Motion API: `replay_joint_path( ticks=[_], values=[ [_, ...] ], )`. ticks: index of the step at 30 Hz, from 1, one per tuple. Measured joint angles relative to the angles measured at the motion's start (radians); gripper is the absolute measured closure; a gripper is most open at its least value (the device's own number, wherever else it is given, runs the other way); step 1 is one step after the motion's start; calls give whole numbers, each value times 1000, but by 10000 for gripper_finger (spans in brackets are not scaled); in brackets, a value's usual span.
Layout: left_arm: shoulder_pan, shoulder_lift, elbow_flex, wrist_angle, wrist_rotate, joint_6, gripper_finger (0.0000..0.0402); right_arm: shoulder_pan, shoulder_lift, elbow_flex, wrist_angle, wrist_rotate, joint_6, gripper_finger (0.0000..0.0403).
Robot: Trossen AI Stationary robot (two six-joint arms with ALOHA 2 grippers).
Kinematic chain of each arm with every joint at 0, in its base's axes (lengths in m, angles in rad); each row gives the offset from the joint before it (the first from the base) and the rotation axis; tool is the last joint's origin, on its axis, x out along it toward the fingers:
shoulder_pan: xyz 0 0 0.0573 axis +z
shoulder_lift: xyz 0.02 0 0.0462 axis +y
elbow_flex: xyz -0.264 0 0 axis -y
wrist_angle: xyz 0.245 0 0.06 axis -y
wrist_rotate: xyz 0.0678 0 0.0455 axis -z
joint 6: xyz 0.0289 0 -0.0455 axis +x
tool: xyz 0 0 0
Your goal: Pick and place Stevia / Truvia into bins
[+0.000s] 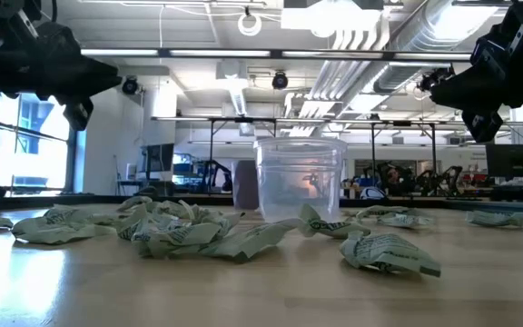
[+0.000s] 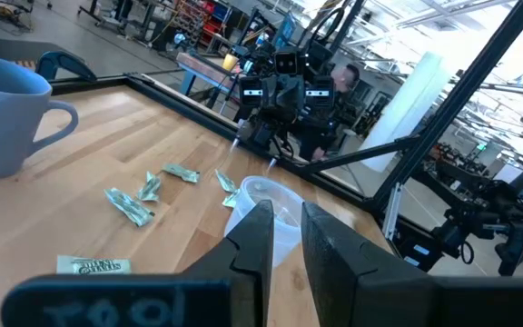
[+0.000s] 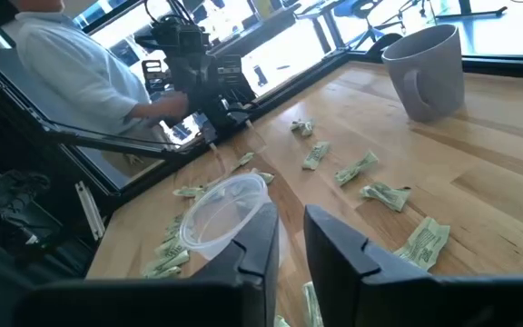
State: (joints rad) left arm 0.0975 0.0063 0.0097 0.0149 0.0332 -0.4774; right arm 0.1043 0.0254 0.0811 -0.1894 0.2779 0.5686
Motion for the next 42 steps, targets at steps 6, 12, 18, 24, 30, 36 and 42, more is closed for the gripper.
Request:
replay_joint_path(
  ticks=[6, 12, 18, 24, 30, 36, 42],
  values=[
    [0, 0, 0, 0, 0, 0, 305, 0, 0, 0, 0, 0, 0, 356],
    [0, 0, 0, 0, 0, 0, 305, 0, 0, 0, 0, 0, 0, 351],
    [0, 0, 0, 0, 0, 0, 305, 0, 0, 0, 0, 0, 0, 352],
    [0, 0, 0, 0, 0, 0, 305, 0, 0, 0, 0, 0, 0, 356],
    [0, 0, 0, 0, 0, 0, 305, 0, 0, 0, 0, 0, 0, 354],
    [0, 0, 0, 0, 0, 0, 305, 0, 0, 0, 0, 0, 0, 350],
    [0, 0, 0, 0, 0, 0, 305, 0, 0, 0, 0, 0, 0, 355]
  ],
)
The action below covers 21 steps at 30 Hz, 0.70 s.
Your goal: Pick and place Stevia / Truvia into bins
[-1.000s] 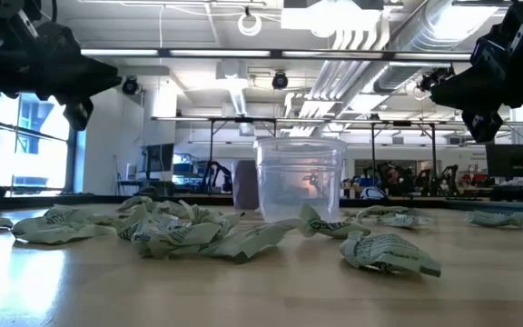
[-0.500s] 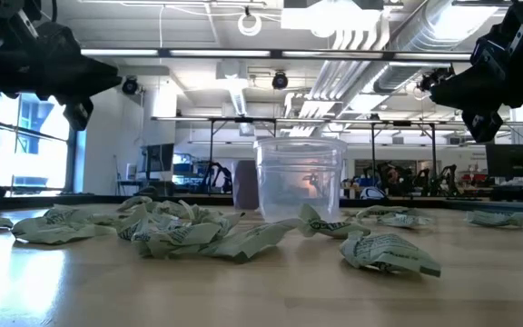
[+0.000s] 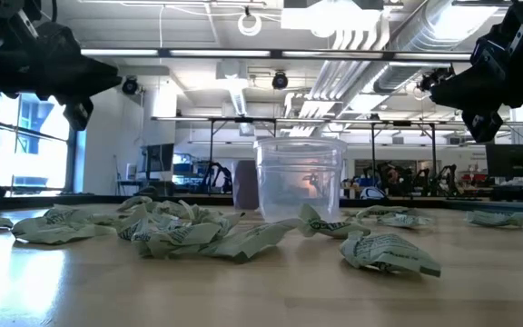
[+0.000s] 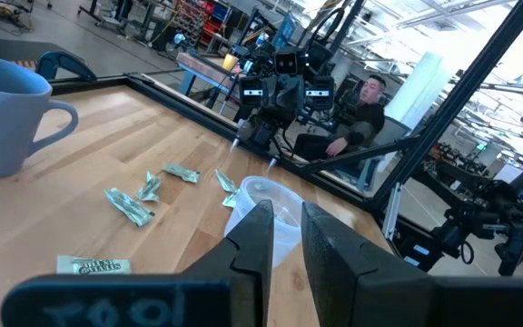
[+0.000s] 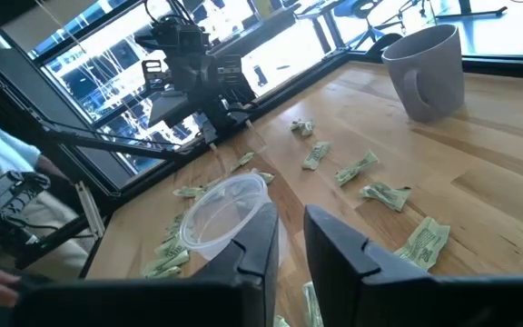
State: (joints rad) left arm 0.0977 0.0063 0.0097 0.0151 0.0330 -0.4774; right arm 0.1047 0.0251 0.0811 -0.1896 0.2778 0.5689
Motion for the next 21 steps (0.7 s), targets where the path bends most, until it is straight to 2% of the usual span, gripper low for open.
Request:
replay_joint_path(
  ticks=[21],
  values=[
    [0, 0, 0, 0, 0, 0, 305, 0, 0, 0, 0, 0, 0, 356]
  ],
)
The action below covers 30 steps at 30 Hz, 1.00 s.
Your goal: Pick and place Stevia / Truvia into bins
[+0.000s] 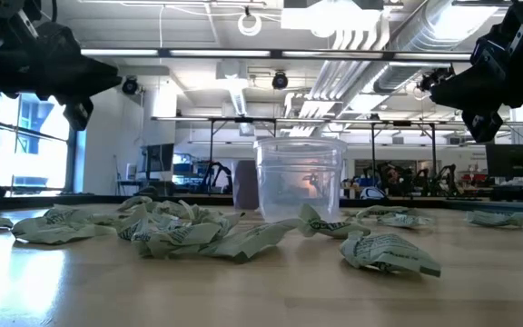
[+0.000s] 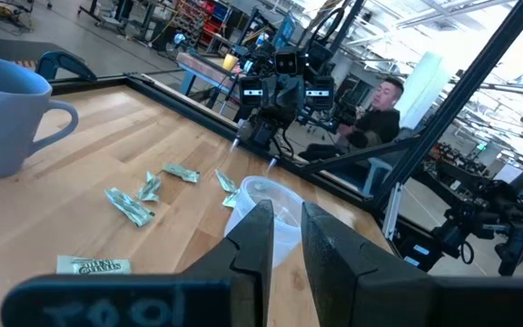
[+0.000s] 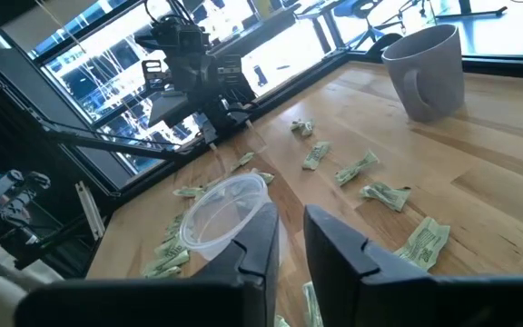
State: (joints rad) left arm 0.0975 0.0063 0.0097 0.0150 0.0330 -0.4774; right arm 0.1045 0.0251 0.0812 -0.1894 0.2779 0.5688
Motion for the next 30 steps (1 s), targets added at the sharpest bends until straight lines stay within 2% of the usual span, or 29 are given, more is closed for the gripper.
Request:
replay_joint_path(
  ticks=[30],
  values=[
    [0, 0, 0, 0, 0, 0, 305, 0, 0, 0, 0, 0, 0, 350]
  ],
)
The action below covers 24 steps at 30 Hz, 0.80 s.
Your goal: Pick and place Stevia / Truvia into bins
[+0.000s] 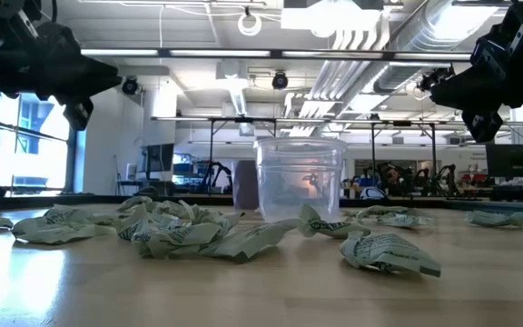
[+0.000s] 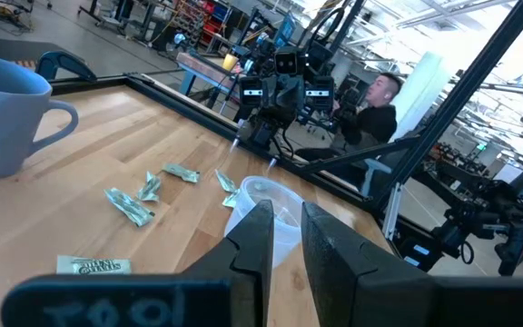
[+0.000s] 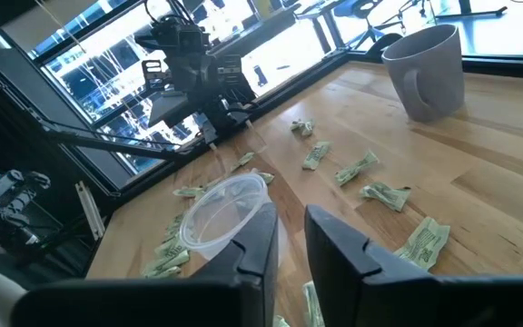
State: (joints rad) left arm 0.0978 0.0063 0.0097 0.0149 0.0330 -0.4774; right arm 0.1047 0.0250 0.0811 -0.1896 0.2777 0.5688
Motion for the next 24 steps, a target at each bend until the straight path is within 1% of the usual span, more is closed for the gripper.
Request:
replay_joint_path(
  ticks=[11, 24],
  values=[
    [0, 0, 0, 0, 0, 0, 305, 0, 0, 0, 0, 0, 0, 356],
    [0, 0, 0, 0, 0, 0, 305, 0, 0, 0, 0, 0, 0, 352]
  ],
)
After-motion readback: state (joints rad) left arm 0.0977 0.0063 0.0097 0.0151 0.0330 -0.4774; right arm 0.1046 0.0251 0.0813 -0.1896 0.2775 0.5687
